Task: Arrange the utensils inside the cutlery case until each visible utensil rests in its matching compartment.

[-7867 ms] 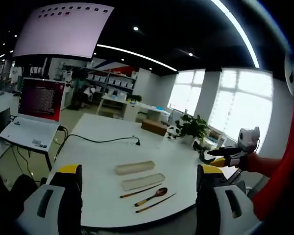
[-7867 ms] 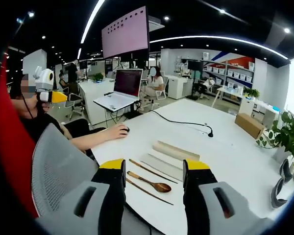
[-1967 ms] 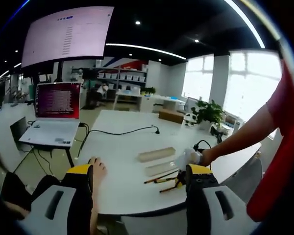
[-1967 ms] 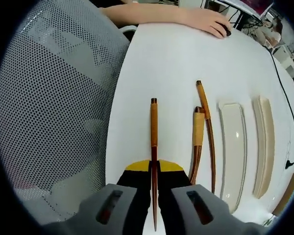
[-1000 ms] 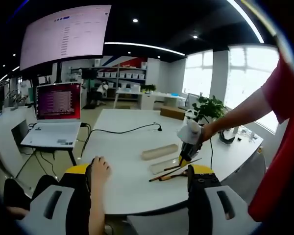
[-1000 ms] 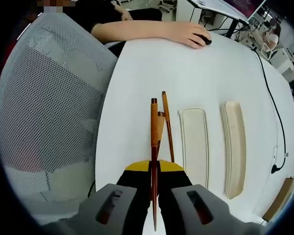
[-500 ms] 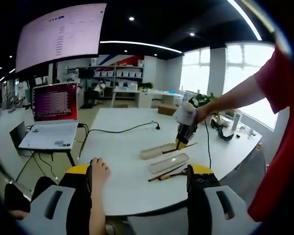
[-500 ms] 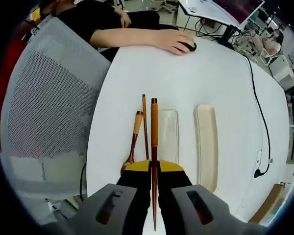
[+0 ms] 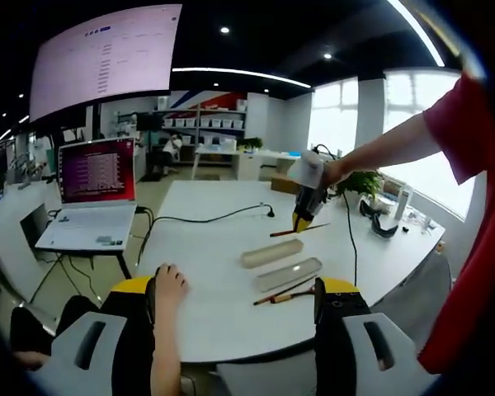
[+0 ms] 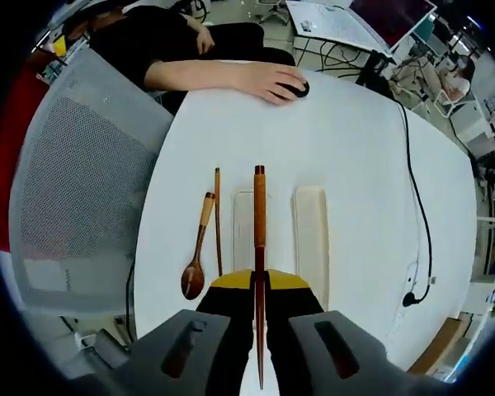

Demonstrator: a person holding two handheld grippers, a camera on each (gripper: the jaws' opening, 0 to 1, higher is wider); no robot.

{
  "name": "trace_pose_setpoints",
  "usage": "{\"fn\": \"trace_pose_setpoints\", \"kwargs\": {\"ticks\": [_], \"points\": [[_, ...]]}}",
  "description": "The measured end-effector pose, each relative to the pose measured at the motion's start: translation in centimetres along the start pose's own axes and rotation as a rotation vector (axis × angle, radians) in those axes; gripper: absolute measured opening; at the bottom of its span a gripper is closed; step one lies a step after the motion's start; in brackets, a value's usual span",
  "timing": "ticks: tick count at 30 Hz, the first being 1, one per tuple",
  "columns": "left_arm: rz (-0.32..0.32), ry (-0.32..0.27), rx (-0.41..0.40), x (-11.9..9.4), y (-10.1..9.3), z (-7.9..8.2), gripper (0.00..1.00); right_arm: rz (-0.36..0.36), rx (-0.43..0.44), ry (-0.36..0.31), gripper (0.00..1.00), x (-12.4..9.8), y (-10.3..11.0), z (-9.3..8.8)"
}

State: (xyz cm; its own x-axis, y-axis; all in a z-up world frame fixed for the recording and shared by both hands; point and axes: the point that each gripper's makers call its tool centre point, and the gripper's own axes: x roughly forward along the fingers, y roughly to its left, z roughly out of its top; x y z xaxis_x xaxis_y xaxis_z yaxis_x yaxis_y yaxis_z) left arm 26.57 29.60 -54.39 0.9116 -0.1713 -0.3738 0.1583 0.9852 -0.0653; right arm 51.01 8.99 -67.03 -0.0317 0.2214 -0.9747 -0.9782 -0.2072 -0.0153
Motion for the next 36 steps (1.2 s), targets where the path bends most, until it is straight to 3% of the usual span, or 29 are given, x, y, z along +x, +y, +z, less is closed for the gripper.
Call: {"fn": "trace_pose_setpoints", "kwargs": {"ticks": [8,17,21,24,31,36], "points": [[0.011,0.012,-0.003,0.0,-0.1,-0.3,0.81,0.027,0.039,0.011,0.01,1.1,-0.7,0.1],[-0.050,-0.004,-0.005,0.7,-1.7,0.9,0.83,-0.005,0.017,-0.003,0.01,1.9,-1.4,0.4],[-0.069,-0.021,0.019,0.6,-2.2,1.3,0.78,-0.016,0.014,-0.008,0.01,2.6,-1.9,0.3],[-0.079,-0.015,-0.002,0.9,-2.6,1.1,0.82,-0.013,0.023,-0.005,0.01,3.1,-1.9,0.1],[-0.088,-0.004,0.024,0.9,-2.9,0.8,0.83,-0.079,-0.028,-0.031,0.01,4.5,-4.1,0.3],[-0.059,0.005,0.007,0.5,-2.2,0.6,0.84,-0.079,-0.028,-0.063,0.01,5.0,-5.2,1.0]]}}
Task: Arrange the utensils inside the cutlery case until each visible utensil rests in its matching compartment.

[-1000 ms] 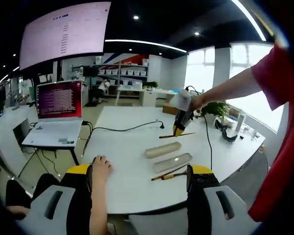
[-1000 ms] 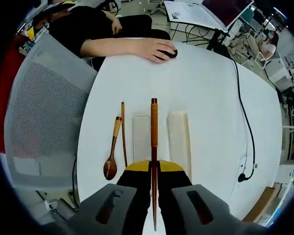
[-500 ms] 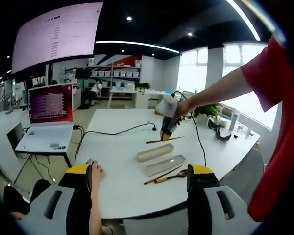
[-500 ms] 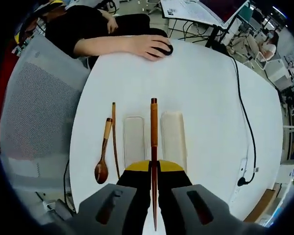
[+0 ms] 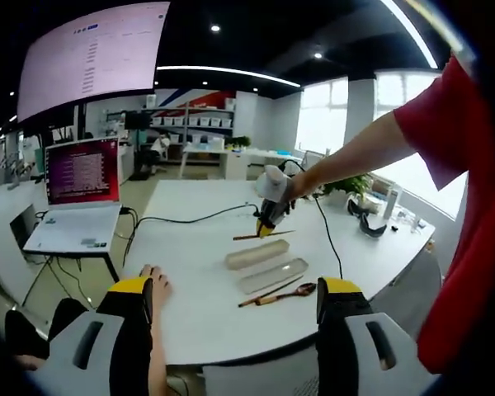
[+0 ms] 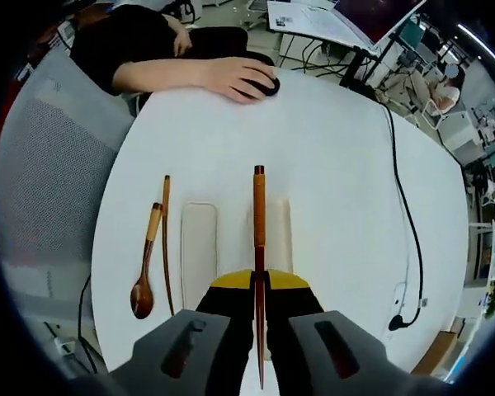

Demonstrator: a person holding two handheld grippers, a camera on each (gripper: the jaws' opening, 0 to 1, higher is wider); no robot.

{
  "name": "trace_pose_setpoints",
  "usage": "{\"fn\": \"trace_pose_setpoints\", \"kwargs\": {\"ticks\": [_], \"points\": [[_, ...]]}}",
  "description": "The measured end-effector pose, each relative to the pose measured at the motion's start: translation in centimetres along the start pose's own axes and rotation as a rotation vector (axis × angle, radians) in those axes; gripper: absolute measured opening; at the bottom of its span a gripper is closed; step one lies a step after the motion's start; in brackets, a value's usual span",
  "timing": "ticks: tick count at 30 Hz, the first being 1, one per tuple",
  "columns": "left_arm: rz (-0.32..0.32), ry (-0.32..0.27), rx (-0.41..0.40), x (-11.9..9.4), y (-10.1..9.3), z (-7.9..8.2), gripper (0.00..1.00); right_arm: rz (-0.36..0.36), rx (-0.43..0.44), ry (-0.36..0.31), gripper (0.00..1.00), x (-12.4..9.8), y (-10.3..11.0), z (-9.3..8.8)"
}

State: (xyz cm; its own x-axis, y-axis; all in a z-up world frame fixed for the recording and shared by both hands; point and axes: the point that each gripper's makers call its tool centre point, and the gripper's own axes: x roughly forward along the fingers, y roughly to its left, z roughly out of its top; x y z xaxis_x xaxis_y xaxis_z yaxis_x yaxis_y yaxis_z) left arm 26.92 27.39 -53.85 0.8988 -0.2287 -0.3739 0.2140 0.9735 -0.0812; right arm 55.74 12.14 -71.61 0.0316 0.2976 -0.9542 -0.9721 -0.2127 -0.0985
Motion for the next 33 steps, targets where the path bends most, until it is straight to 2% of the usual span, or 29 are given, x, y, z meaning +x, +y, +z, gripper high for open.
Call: {"fn": "trace_pose_setpoints", "kwargs": {"ticks": [7,10,14,18,26,31,33], "points": [[0.037,0.017,-0.007,-0.5,0.5,-0.4,0.83,0.008,0.008,-0.030,0.01,1.1,-1.0,0.3],[0.044,0.026,0.003,-0.5,0.2,-0.4,0.83,-0.003,0.000,-0.037,0.01,2.0,-1.2,0.0],[0.054,0.016,-0.035,-0.7,0.1,0.0,0.83,-0.023,-0.010,-0.036,0.01,3.6,-1.9,-0.9],[0.081,0.023,-0.038,-1.1,0.1,0.0,0.83,-0.010,0.037,-0.054,0.01,4.8,-2.5,-1.6],[0.101,0.038,-0.012,-1.1,-0.6,-0.3,0.82,-0.007,0.050,-0.059,0.01,6.2,-2.4,-2.5],[0.090,0.048,-0.019,-1.0,-1.5,-0.6,0.82,-0.014,0.068,-0.077,0.01,7.4,-2.5,-2.7],[0.092,0.054,-0.014,-1.0,-1.7,-0.8,0.82,-0.032,0.041,-0.072,0.01,7.9,-2.4,-2.9]]}}
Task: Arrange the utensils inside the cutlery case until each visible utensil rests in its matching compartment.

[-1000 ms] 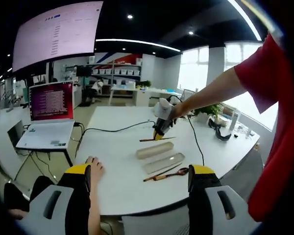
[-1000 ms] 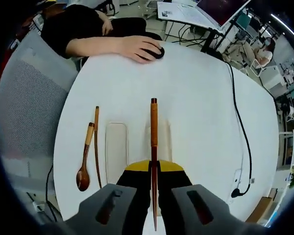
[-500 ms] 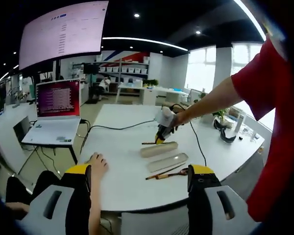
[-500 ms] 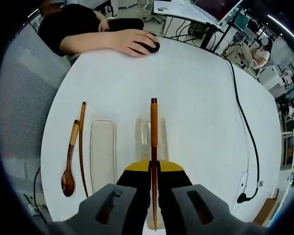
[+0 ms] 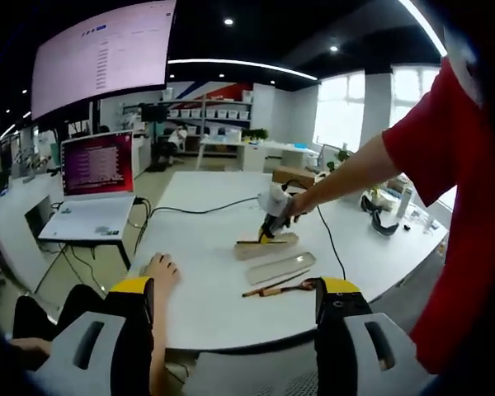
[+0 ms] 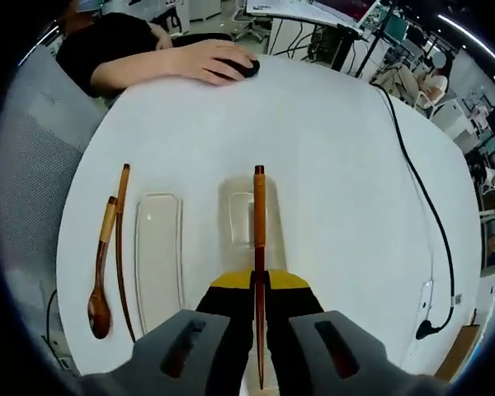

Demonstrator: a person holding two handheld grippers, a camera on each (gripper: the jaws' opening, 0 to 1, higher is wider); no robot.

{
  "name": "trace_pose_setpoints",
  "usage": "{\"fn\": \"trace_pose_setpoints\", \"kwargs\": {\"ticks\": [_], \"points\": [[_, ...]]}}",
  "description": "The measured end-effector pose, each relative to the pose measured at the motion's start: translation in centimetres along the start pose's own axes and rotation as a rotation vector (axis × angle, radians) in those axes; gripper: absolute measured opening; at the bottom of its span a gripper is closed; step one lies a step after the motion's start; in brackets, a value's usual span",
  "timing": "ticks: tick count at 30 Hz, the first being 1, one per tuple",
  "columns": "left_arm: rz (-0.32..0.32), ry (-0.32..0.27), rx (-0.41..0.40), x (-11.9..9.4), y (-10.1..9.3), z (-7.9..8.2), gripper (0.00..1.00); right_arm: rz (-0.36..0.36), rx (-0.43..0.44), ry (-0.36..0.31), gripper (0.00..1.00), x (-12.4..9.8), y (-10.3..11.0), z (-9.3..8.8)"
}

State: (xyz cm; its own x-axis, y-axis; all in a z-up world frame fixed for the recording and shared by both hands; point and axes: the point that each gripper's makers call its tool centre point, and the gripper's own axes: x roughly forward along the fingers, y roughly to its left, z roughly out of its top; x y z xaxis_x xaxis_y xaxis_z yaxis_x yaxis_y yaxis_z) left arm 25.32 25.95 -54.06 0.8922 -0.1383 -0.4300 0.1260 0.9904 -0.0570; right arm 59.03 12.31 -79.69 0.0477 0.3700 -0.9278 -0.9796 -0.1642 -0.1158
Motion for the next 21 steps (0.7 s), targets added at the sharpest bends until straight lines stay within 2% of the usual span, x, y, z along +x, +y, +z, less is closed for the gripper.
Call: {"fn": "trace_pose_setpoints", "kwargs": {"ticks": [2,3,4,7,10,15,17,19,21], "points": [[0.003,0.008,0.004,0.0,0.0,-0.2,0.82,0.005,0.029,0.002,0.01,0.7,-0.1,-0.2],[-0.002,0.014,0.002,-0.1,-0.1,-0.2,0.82,0.003,0.082,0.020,0.01,1.0,0.0,-0.5],[-0.003,0.015,0.002,-0.1,-0.1,-0.2,0.82,-0.005,0.128,0.009,0.01,0.6,0.1,0.1],[0.003,0.019,0.012,-0.1,0.0,-0.2,0.82,-0.001,0.131,0.012,0.01,0.9,0.7,0.0],[0.005,0.017,0.015,0.0,0.1,0.1,0.82,0.010,0.194,0.038,0.01,1.2,1.5,-0.7],[0.001,0.013,0.022,0.1,-0.2,0.3,0.82,0.008,0.104,0.029,0.01,1.0,2.4,-0.9],[-0.005,0.010,0.028,0.1,-0.5,0.5,0.82,0.022,0.135,0.026,0.01,1.0,2.5,-1.2],[-0.008,0.010,0.033,0.1,-0.7,0.5,0.82,0.034,0.133,0.014,0.01,0.7,3.4,-1.3],[-0.002,0.019,0.041,-0.2,-0.8,0.4,0.82,0.041,0.168,0.015,0.01,0.4,4.3,-1.2]]}}
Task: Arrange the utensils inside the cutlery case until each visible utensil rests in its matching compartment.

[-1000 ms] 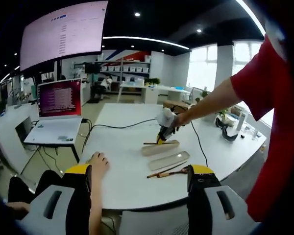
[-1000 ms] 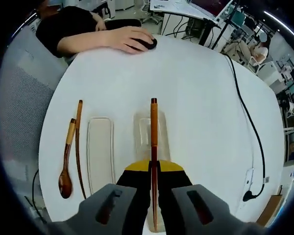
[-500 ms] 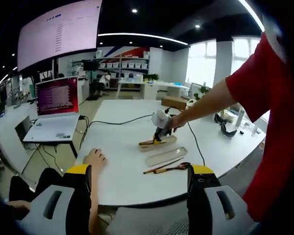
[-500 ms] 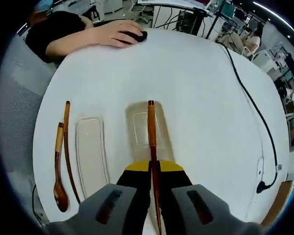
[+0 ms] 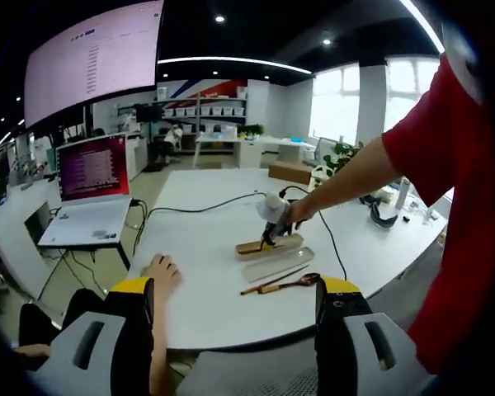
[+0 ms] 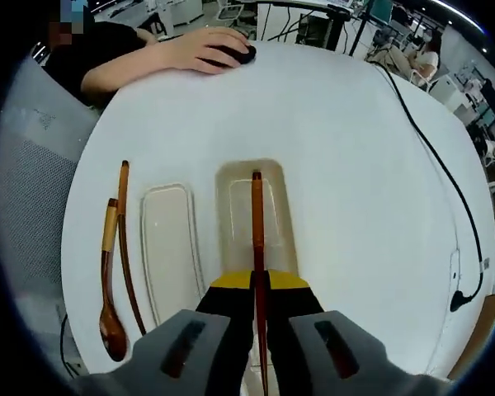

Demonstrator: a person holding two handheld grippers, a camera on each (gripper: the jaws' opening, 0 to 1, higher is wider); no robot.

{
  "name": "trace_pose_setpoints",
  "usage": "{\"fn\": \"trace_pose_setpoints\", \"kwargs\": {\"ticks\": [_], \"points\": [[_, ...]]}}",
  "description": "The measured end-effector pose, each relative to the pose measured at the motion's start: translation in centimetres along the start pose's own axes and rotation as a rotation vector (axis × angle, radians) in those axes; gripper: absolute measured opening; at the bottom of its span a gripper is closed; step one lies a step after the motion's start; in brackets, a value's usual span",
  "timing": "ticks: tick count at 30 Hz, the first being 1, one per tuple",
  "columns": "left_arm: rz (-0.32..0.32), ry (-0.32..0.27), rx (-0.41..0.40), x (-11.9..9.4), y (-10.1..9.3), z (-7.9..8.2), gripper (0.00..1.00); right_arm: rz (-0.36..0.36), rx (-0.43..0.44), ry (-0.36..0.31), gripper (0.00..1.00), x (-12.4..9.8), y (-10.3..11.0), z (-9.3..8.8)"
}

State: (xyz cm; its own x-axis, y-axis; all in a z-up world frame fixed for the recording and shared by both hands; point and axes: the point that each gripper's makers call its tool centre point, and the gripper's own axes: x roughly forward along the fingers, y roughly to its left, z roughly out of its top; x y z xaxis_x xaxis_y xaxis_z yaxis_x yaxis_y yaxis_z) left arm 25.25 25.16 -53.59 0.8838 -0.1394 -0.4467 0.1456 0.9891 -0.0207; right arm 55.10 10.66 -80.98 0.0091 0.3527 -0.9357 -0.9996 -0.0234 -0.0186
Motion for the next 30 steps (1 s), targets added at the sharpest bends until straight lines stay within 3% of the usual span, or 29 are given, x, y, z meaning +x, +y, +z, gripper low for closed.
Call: {"fn": "trace_pose_setpoints", "kwargs": {"ticks": [3,8,13,20,26,30], "points": [[0.017,-0.005,0.012,-0.6,0.1,0.0,0.83,-0.001,-0.010,0.009,0.01,-0.1,0.6,-0.4],[0.017,0.002,0.020,-0.8,0.3,0.0,0.83,-0.032,0.045,0.019,0.02,-0.4,0.3,-0.5],[0.019,-0.016,0.051,-1.1,0.7,1.2,0.83,-0.048,0.078,-0.003,0.06,-2.0,0.6,0.3],[-0.002,-0.022,0.090,-1.1,1.2,1.4,0.83,-0.080,0.092,-0.040,0.07,-4.5,1.6,0.9],[-0.019,-0.064,0.035,-1.1,1.2,1.8,0.83,-0.108,0.051,-0.040,0.11,-6.2,2.4,0.7],[-0.001,-0.065,-0.013,-1.5,2.0,1.0,0.83,-0.129,0.041,-0.067,0.11,-7.1,2.0,1.3]]}}
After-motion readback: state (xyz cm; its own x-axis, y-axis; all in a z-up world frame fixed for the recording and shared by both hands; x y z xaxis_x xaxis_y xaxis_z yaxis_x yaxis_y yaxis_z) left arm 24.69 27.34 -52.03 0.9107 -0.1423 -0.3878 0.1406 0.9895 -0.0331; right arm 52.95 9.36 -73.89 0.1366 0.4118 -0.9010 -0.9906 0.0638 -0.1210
